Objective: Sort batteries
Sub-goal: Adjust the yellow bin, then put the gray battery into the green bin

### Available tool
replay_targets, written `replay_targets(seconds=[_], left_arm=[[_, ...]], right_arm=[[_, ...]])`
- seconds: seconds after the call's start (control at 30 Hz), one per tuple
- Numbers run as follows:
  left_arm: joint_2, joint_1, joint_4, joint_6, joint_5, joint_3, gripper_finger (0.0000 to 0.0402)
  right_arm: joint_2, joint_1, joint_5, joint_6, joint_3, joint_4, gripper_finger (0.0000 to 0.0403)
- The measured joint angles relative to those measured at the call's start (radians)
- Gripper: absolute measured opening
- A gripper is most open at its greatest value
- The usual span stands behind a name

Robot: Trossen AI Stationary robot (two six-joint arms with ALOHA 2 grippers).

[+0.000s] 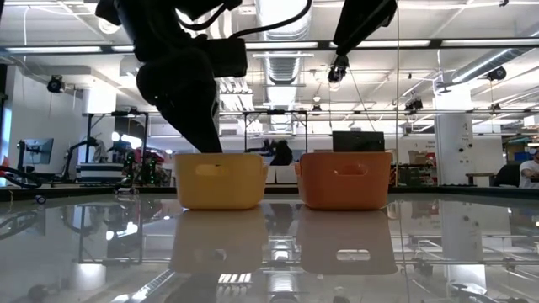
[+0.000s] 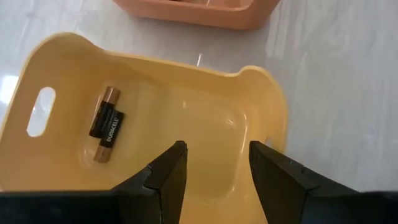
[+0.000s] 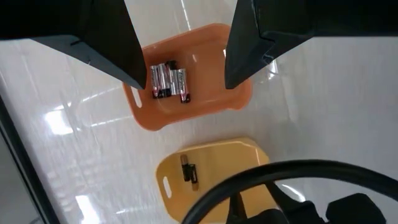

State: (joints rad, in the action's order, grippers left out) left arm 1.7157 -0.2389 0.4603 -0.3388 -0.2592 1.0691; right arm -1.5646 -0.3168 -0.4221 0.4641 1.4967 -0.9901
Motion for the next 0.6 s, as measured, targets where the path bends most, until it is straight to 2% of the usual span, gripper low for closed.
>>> replay_targets(seconds=[0.23,0.3,0.4,0.6], left_arm=[[-0.038,-0.007,-0.001,0.005,0.008,0.0,0.0157],[-0.063,-0.013,-0.001,0.035,-0.035,0.0,0.0157],[-0.121,-0.022,0.018,0.078,-0.11,0.0,0.0156],[-0.285,-0.022,0.091,0.059,-0.129,-0.044,0.0155]], right_arm=[[0.0,0.0,-0.009,-0.002,0.0,0.0,0.021],[0.0,-0.001,-0.011,0.001,-0.001,0.001,0.021],[0.0,-0.012,-0.041,0.024,-0.027,0.004,0.021],[-0.001,-0.051,-0.053,0.119,-0.103,0.006,0.021]])
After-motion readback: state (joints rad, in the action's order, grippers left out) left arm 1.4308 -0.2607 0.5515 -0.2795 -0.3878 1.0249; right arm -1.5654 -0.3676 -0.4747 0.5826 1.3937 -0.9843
